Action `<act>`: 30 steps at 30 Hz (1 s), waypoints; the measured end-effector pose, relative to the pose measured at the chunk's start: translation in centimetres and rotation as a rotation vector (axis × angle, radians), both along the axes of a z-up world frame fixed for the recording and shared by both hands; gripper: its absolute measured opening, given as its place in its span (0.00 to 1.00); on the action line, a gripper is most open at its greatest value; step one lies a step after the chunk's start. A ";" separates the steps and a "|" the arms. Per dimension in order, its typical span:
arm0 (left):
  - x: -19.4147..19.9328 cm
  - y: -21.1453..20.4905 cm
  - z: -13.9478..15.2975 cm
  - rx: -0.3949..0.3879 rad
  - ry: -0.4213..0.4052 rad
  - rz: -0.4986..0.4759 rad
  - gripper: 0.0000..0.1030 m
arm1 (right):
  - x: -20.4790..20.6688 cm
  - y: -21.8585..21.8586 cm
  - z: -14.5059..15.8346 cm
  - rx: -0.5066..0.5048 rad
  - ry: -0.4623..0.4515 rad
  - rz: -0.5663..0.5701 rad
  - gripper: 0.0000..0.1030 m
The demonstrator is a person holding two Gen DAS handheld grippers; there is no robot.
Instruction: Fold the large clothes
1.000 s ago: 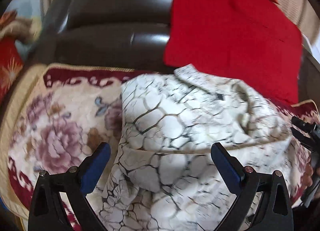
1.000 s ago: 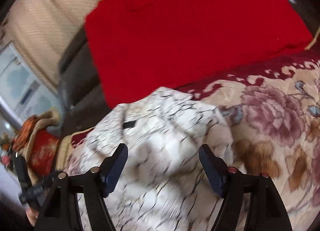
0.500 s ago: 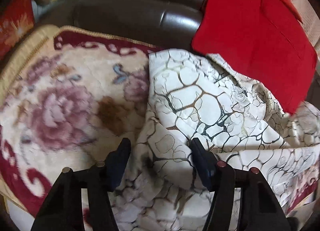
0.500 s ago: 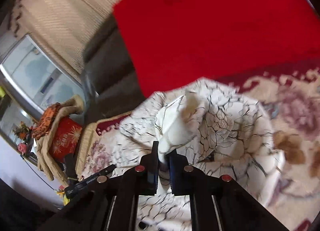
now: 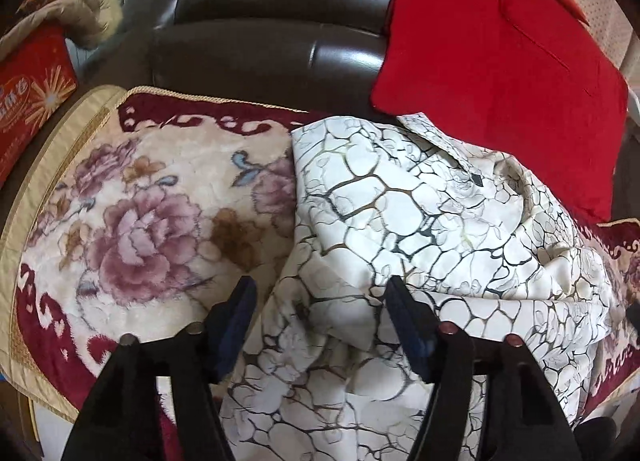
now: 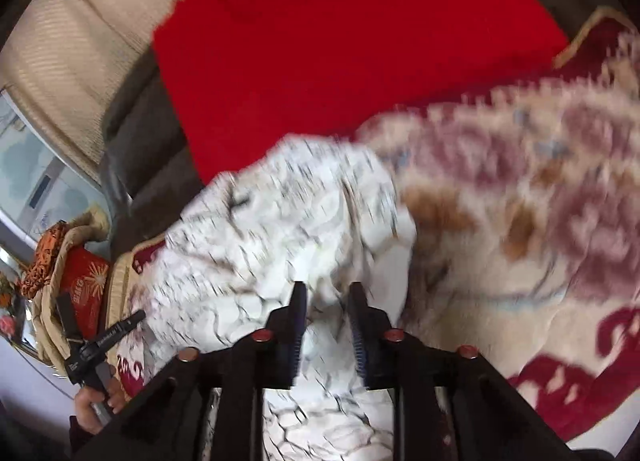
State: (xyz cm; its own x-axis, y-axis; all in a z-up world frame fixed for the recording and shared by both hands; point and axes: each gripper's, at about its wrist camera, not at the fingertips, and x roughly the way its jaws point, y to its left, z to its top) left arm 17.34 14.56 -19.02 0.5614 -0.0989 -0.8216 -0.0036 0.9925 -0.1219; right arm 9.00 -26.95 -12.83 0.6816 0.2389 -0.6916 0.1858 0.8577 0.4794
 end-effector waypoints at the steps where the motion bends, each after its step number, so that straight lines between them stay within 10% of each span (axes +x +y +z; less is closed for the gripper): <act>1: 0.1 -0.3 -0.1 0.018 0.001 0.001 0.74 | 0.0 0.3 0.7 -0.022 -0.036 -0.001 0.58; 2: 0.4 -0.7 -0.4 0.035 0.004 -0.006 0.75 | 0.0 0.8 1.1 -0.038 -0.078 0.001 0.83; 3: 0.8 -1.2 -1.3 0.065 0.026 -0.026 0.75 | 0.1 1.4 1.1 -0.046 -0.111 0.001 0.83; 5: 1.5 -1.8 -3.6 0.115 0.117 -0.038 0.75 | 2.0 3.3 0.4 -0.085 -0.136 0.069 0.81; 10: -0.7 -0.4 -2.2 0.066 0.106 -0.053 0.75 | 5.8 4.5 -5.0 -0.195 0.134 0.155 0.70; 19: -11.6 6.2 -1.7 0.101 0.113 -0.113 0.81 | -3.1 1.7 -1.6 0.015 0.040 0.228 0.74; 30: -16.4 9.7 -10.9 0.062 0.386 -0.155 0.83 | -10.3 2.2 -9.1 -0.021 0.379 0.339 0.74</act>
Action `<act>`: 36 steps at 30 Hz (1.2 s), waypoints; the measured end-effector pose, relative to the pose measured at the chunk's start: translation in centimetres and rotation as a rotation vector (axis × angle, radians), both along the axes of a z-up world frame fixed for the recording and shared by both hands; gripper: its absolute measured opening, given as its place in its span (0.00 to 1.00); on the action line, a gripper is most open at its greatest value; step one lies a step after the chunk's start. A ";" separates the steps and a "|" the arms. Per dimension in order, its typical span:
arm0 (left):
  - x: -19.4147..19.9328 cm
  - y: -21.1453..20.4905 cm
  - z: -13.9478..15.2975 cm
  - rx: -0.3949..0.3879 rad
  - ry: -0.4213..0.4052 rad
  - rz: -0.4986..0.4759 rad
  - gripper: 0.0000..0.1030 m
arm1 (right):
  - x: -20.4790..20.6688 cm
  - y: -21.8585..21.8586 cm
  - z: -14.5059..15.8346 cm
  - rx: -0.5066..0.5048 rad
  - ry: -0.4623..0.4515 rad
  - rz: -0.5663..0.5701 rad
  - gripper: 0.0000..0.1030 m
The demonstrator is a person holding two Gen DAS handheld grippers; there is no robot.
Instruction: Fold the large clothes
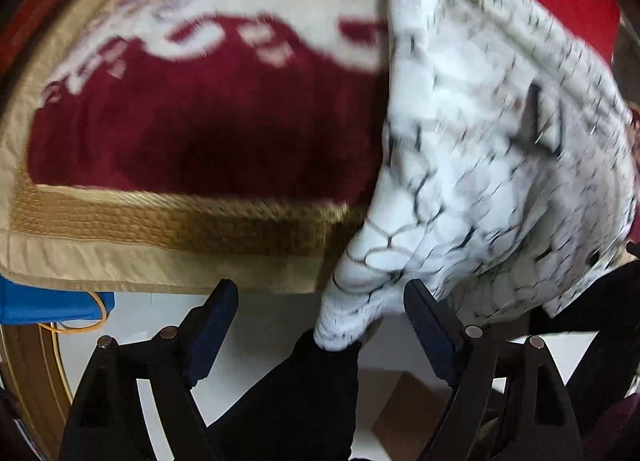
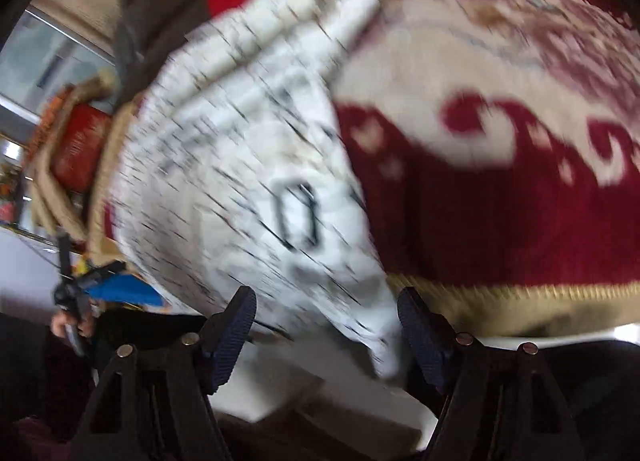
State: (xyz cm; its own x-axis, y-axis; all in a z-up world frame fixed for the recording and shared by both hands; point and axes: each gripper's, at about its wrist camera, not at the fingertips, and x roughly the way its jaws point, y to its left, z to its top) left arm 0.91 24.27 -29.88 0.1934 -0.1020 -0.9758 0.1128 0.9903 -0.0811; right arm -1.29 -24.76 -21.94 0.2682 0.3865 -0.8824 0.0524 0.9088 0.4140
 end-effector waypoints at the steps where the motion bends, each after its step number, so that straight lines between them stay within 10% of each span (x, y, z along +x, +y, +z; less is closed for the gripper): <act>1: 0.2 -0.4 -0.7 0.010 0.024 -0.020 0.83 | 0.0 0.1 -0.8 -0.013 0.031 0.004 0.74; 11: 2.1 -2.8 -2.6 -0.054 -0.019 -0.102 0.74 | 1.0 3.8 -6.3 -0.117 0.030 -0.005 0.74; 13: 2.1 -2.5 -2.4 -0.053 -0.029 -0.088 0.61 | 0.9 5.3 -6.6 -0.132 0.016 0.020 0.61; 14: 2.0 -2.1 -2.3 -0.055 -0.031 -0.076 0.56 | 0.6 5.8 -6.4 -0.135 0.013 0.042 0.31; 15: 2.1 -1.4 -2.2 -0.074 -0.029 -0.052 0.47 | 0.6 6.4 -5.9 -0.130 0.001 0.060 0.24; 17: 2.2 -0.2 -1.9 -0.210 -0.002 -0.018 0.04 | 0.5 6.7 -4.4 -0.071 -0.024 0.061 0.21; 26: 1.5 -3.3 -1.2 -0.121 -0.022 -0.119 0.20 | 1.5 7.2 -2.6 0.026 -0.040 0.165 0.24; 31: 2.9 -5.6 -1.5 -0.115 -0.010 -0.150 0.24 | 3.1 6.3 -5.3 0.056 0.019 0.133 0.49; 33: 3.2 -5.5 -1.3 -0.123 -0.013 -0.157 0.05 | 3.1 7.1 -4.5 0.053 -0.012 0.177 0.31; 36: 3.1 -6.3 0.7 -0.164 -0.036 -0.191 0.05 | 2.6 7.8 -1.9 0.080 -0.061 0.218 0.15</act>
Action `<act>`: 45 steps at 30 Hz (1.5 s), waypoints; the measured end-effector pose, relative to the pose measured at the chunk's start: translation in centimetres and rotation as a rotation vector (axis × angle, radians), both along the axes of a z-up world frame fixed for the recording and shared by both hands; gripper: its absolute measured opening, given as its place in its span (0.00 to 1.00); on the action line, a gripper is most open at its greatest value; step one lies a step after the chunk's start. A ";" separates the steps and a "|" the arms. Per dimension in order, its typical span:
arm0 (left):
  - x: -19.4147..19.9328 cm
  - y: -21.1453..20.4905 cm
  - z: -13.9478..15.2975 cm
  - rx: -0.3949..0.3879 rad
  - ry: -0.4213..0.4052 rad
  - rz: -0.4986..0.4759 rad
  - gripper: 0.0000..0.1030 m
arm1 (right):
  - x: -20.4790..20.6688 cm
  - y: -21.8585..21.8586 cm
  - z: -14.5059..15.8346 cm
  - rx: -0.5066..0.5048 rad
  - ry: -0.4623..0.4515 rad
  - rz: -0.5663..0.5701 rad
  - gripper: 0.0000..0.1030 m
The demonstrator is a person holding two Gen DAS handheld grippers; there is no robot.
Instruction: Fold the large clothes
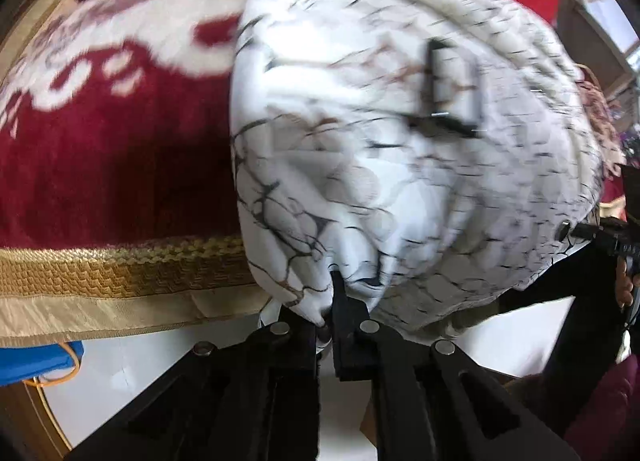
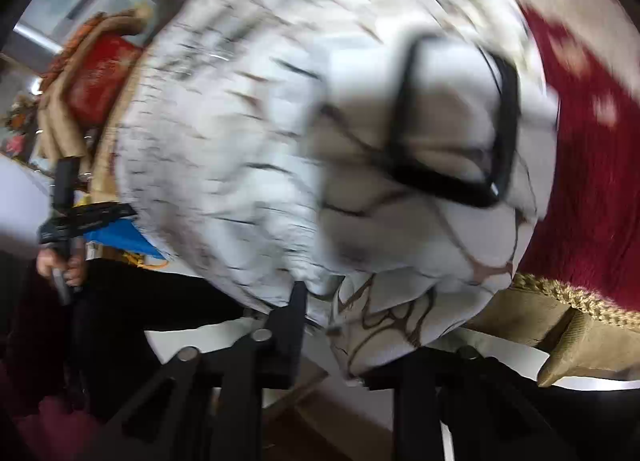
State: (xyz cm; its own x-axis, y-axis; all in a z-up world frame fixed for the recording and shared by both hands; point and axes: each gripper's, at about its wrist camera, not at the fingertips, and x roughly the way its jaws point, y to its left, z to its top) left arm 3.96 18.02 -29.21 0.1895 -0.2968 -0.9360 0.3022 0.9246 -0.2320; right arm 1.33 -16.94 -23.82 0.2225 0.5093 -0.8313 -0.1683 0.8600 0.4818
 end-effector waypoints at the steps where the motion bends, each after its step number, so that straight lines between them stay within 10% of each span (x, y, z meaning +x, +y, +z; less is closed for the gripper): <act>1: -0.2 -0.3 1.2 -0.034 -0.010 -0.017 0.05 | -0.2 -0.1 1.1 0.033 -0.010 0.003 0.12; 8: 2.7 -1.5 12.6 -0.259 -0.185 -0.081 0.05 | 1.9 -1.4 11.6 0.292 -0.213 0.009 0.11; 12: 8.6 -2.3 16.2 -0.249 -0.248 -0.054 0.05 | 6.2 -3.3 14.5 0.389 -0.290 -0.097 0.11; 18: 15.4 -2.1 9.4 -0.057 -0.121 0.087 0.08 | 15.2 -5.3 11.3 0.224 -0.219 -0.305 0.11; 22: 14.1 -2.0 7.0 -0.097 -0.076 0.122 0.57 | 16.4 -6.8 8.1 0.260 -0.085 -0.372 0.14; 24: 12.6 -1.2 6.9 -0.101 -0.089 0.151 0.77 | 15.1 -7.0 8.9 0.299 -0.095 -0.353 0.30; 28: 9.7 1.2 6.4 -0.231 -0.074 0.190 0.80 | 11.8 -8.7 12.1 0.321 -0.154 -0.311 0.79; 33: 9.1 0.6 4.6 -0.221 -0.054 0.150 0.73 | 9.2 -5.8 11.3 0.209 -0.103 -0.201 0.79; 36: 8.6 -1.4 5.4 -0.221 -0.088 0.042 0.34 | 6.9 -5.7 11.1 0.172 -0.110 -0.164 0.77; 38: 8.5 -2.8 5.8 -0.152 -0.104 -0.011 0.27 | 5.6 -5.4 10.8 0.151 -0.086 -0.126 0.59; 39: 8.5 -3.5 5.9 -0.126 -0.100 -0.044 0.17 | 5.3 -5.1 10.6 0.150 -0.070 -0.101 0.27; 40: 8.4 -4.1 6.1 -0.110 -0.095 -0.069 0.11 | 5.2 -4.1 10.1 0.147 -0.049 -0.057 0.19; 45: 7.1 -5.4 9.3 -0.147 -0.076 -0.142 0.07 | 3.1 -2.2 14.9 0.183 -0.146 0.043 0.12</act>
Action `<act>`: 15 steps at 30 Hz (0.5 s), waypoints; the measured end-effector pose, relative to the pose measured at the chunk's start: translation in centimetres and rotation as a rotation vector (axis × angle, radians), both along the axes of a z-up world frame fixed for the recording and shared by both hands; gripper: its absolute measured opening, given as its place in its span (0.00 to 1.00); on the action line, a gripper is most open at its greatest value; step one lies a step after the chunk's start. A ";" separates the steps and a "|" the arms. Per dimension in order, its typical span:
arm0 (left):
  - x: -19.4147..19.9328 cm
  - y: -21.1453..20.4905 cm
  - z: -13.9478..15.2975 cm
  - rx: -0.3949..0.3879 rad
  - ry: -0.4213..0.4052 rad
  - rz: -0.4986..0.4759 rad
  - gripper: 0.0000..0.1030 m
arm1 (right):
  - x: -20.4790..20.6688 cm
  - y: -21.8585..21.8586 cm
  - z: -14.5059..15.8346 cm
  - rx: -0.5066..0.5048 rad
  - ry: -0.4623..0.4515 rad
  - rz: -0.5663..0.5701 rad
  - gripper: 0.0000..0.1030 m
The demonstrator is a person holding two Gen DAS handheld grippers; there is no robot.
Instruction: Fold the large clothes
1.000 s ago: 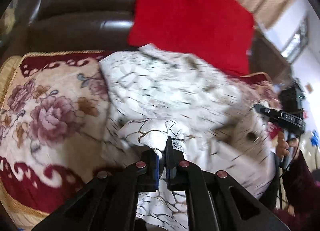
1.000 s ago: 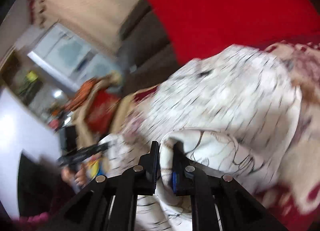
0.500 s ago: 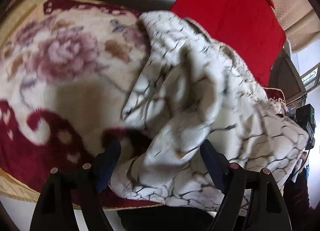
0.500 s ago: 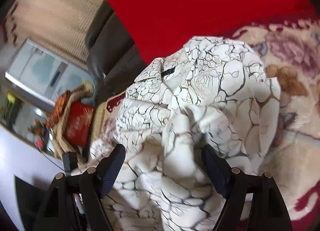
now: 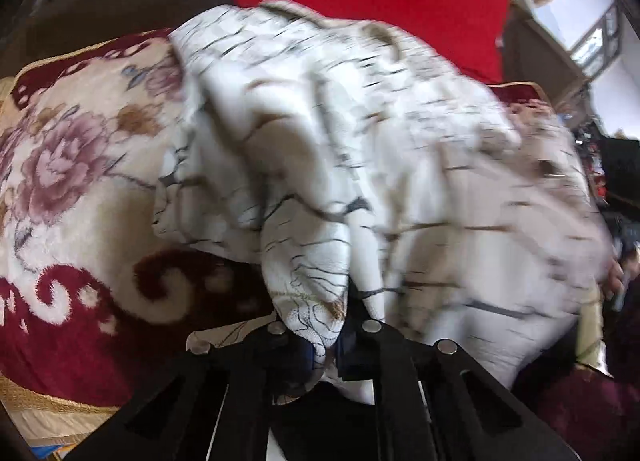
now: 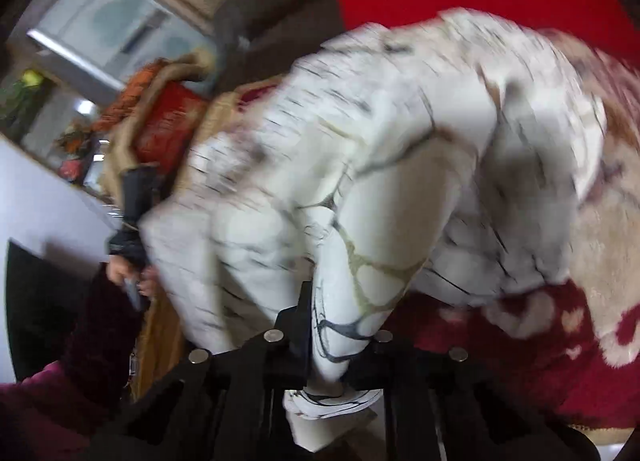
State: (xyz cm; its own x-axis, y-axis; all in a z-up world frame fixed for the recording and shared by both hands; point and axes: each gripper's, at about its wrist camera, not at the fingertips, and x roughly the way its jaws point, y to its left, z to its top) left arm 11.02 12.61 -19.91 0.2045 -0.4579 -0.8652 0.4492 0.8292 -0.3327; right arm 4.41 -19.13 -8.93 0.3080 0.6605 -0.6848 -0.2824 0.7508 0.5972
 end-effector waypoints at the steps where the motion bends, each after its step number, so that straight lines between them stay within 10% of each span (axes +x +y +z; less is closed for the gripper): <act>1: -0.3 -0.1 1.0 -0.017 -0.013 -0.013 0.07 | -0.1 -0.2 1.2 0.022 -0.030 0.004 0.12; 9: 3.6 1.9 9.1 -0.328 -0.082 0.079 0.07 | 4.4 -4.7 6.1 0.181 -0.145 -0.141 0.12; 15: 13.4 4.3 8.6 -0.349 -0.069 0.295 0.07 | 11.3 -12.0 3.2 0.275 -0.088 -0.438 0.11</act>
State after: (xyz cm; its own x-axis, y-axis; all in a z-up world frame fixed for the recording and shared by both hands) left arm 24.42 16.88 -11.35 0.4218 -0.6330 -0.6491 0.2416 0.7685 -0.5925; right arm 15.69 -31.08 -5.75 0.6444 0.6088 -0.4628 -0.0354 0.6283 0.7772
